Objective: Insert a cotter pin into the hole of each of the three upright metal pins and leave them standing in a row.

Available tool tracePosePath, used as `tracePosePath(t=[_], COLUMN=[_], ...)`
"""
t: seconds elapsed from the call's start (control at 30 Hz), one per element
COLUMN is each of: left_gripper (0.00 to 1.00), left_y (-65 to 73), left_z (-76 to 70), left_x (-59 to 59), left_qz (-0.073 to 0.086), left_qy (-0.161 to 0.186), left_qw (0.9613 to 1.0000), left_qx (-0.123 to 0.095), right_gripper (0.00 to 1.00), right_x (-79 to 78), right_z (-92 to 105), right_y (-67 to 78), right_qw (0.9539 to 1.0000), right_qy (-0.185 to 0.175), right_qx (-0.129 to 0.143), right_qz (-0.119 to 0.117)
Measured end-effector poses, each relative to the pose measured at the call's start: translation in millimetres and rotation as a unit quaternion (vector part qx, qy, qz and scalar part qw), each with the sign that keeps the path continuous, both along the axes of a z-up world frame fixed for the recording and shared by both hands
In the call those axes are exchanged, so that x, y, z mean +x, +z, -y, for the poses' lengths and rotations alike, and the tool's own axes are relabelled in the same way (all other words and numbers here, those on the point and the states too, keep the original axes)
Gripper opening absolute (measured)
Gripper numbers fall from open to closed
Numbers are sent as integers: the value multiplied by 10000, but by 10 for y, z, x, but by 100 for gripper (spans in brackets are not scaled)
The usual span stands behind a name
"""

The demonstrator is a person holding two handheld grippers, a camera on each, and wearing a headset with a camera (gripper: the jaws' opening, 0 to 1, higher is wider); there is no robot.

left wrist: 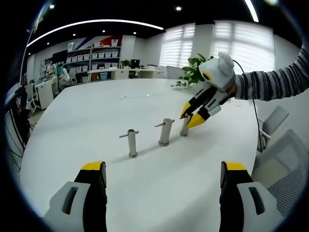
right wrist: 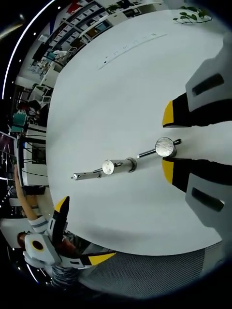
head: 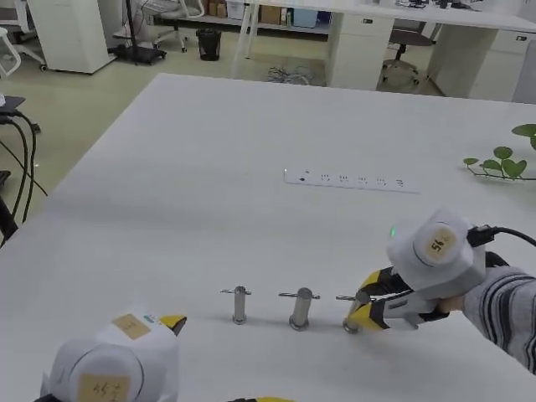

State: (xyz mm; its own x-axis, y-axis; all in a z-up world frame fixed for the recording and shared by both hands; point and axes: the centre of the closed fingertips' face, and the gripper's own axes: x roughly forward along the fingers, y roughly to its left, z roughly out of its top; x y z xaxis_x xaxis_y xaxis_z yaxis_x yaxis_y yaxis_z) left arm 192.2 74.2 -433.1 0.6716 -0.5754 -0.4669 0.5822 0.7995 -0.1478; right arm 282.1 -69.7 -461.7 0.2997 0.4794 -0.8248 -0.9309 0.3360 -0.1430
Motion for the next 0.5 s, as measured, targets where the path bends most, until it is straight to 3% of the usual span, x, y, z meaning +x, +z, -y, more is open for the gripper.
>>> tracePosePath(t=[0.23,0.5], left_gripper=[97,94], left_y=[40,53], left_z=[0,-59], left_x=[27,64], left_qz=[24,-2], left_qy=[-20,39], left_qw=[10000,9998], left_qx=[39,179], right_gripper=[25,27], right_x=[-60,-161], right_z=[30,2], right_y=[125,378], right_qw=[9995,9939], right_qy=[-229,-719], right_qx=[236,812], right_qz=[-9,184])
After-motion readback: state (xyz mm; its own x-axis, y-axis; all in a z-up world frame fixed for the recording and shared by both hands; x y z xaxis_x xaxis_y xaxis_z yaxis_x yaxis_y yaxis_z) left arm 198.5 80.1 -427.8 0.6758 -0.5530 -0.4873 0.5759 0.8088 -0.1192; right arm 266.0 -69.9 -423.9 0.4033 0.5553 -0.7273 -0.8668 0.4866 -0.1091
